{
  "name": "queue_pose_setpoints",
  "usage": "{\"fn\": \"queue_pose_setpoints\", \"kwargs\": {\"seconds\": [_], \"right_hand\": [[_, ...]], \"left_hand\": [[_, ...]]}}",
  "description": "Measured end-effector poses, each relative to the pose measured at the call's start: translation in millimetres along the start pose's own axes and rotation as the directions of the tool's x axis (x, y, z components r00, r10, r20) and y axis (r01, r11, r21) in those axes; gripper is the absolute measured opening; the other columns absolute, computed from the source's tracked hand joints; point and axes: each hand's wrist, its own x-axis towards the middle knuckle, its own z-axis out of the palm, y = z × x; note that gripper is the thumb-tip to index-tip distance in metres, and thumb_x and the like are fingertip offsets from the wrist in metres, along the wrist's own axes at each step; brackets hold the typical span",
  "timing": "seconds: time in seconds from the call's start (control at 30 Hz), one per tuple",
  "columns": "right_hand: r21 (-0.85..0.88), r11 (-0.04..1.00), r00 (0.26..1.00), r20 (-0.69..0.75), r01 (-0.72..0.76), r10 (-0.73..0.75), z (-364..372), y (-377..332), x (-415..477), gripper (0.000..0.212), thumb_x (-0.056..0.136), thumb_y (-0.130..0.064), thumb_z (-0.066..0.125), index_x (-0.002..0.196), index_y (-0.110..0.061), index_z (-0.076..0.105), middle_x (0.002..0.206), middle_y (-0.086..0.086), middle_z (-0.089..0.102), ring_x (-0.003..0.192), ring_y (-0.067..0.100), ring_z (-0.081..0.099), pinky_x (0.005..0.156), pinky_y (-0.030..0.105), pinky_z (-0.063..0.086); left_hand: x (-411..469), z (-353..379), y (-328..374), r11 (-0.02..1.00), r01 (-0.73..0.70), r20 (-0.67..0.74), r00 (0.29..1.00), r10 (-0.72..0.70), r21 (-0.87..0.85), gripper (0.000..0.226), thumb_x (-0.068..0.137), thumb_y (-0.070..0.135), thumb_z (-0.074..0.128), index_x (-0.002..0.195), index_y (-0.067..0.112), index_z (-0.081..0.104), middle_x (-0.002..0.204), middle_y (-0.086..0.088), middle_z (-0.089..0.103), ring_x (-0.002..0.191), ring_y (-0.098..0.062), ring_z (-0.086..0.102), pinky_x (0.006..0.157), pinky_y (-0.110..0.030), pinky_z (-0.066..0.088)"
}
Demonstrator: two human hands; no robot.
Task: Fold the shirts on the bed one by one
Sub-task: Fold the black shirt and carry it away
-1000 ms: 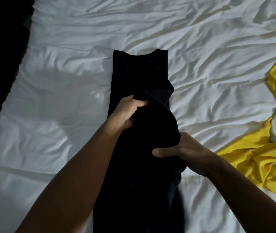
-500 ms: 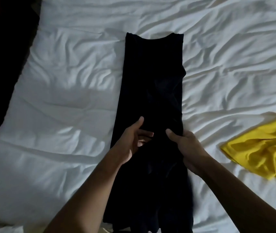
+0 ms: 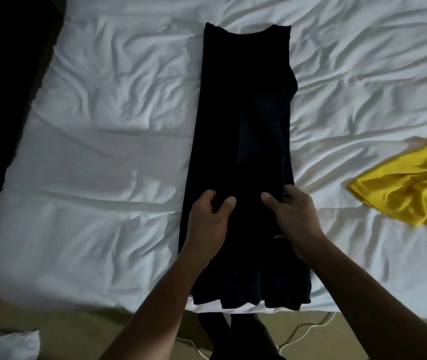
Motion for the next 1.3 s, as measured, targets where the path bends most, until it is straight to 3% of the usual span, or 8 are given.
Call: {"fn": "queue_pose_setpoints", "kwargs": {"seconds": [0.23, 0.37, 0.47, 0.63, 0.87, 1.1, 1.2, 1.3], "right_hand": [[-0.340, 0.939, 0.979, -0.162, 0.059, -0.120, 11, 69, -21, 0.023, 0.096, -0.032, 0.072, 0.111, -0.017, 0.062, 0.088, -0.008, 0.066, 0.078, 0.001, 0.061, 0.055, 0.009, 0.041], [-0.490, 0.861, 0.953, -0.176, 0.133, -0.248, 13, 75, -23, 0.054, 0.092, -0.039, 0.075, 0.136, -0.019, 0.049, 0.117, -0.001, 0.062, 0.106, 0.019, 0.062, 0.077, 0.029, 0.048], [-0.673, 0.714, 0.921, -0.128, 0.193, -0.369, 14, 74, -20, 0.073, 0.092, -0.041, 0.072, 0.150, -0.019, 0.035, 0.144, 0.007, 0.045, 0.127, 0.030, 0.050, 0.094, 0.047, 0.052], [-0.806, 0.493, 0.880, 0.069, 0.327, -0.471, 8, 67, 3, 0.068, 0.105, -0.050, 0.043, 0.163, -0.019, 0.025, 0.172, 0.003, 0.013, 0.157, 0.025, 0.012, 0.123, 0.046, 0.020], [-0.831, 0.376, 0.850, 0.198, 0.410, -0.488, 5, 43, 70, 0.072, 0.109, -0.054, 0.016, 0.165, -0.015, -0.007, 0.170, 0.003, -0.023, 0.155, 0.018, -0.028, 0.128, 0.043, -0.013], [-0.828, 0.347, 0.855, 0.270, 0.441, -0.443, 7, 4, 147, 0.076, 0.103, -0.062, -0.002, 0.166, -0.019, -0.001, 0.173, -0.002, -0.012, 0.157, 0.016, -0.020, 0.127, 0.046, -0.013], [-0.778, 0.441, 0.804, 0.133, 0.448, -0.580, 7, -22, 170, 0.065, 0.106, -0.056, 0.013, 0.148, -0.019, 0.046, 0.155, 0.004, 0.044, 0.147, 0.029, 0.034, 0.123, 0.049, 0.018], [-0.703, 0.555, 0.726, -0.080, 0.445, -0.683, 9, -57, 202, 0.034, 0.106, -0.044, 0.042, 0.124, -0.021, 0.058, 0.123, 0.005, 0.056, 0.114, 0.028, 0.050, 0.100, 0.046, 0.038]], "left_hand": [[-26, -2, -47, 0.920, 0.104, 0.013, 0.993, -0.118, 0.378, 0.022, 0.097, 0.036, 0.069, 0.095, 0.014, 0.068, 0.085, 0.001, 0.072, 0.075, -0.010, 0.070, 0.069, -0.028, 0.053], [-23, 0, -42, 0.797, 0.065, 0.006, 0.996, -0.086, 0.600, 0.043, 0.093, 0.056, 0.066, 0.082, 0.014, 0.064, 0.079, -0.002, 0.070, 0.076, -0.022, 0.069, 0.070, -0.033, 0.053], [-11, 2, -22, 0.647, 0.036, -0.069, 0.997, 0.025, 0.761, 0.058, 0.096, 0.066, 0.051, 0.097, 0.012, 0.071, 0.097, -0.011, 0.073, 0.096, -0.035, 0.070, 0.083, -0.040, 0.054], [36, 11, 13, 0.742, -0.025, -0.067, 0.993, 0.094, 0.670, 0.044, 0.103, 0.054, 0.045, 0.091, 0.017, 0.066, 0.103, -0.011, 0.071, 0.104, -0.038, 0.066, 0.087, -0.040, 0.049], [128, 46, 58, 0.808, -0.107, -0.064, 0.982, 0.176, 0.579, 0.063, 0.106, 0.063, 0.030, 0.107, 0.012, 0.066, 0.101, -0.007, 0.067, 0.094, -0.029, 0.062, 0.081, -0.037, 0.040], [217, 76, 100, 0.907, -0.050, -0.155, 0.980, 0.126, 0.419, 0.061, 0.101, 0.067, 0.042, 0.083, 0.012, 0.061, 0.085, -0.003, 0.066, 0.070, -0.019, 0.060, 0.063, -0.033, 0.038], [243, 76, 105, 0.883, -0.058, -0.086, 0.990, 0.111, 0.466, 0.043, 0.094, 0.050, 0.061, 0.073, 0.013, 0.057, 0.074, -0.003, 0.064, 0.066, -0.024, 0.064, 0.061, -0.032, 0.044], [252, 70, 104, 0.859, -0.090, -0.027, 0.992, 0.120, 0.505, 0.030, 0.095, 0.024, 0.062, 0.069, 0.010, 0.056, 0.068, -0.003, 0.061, 0.064, -0.023, 0.062, 0.060, -0.031, 0.043]]}}
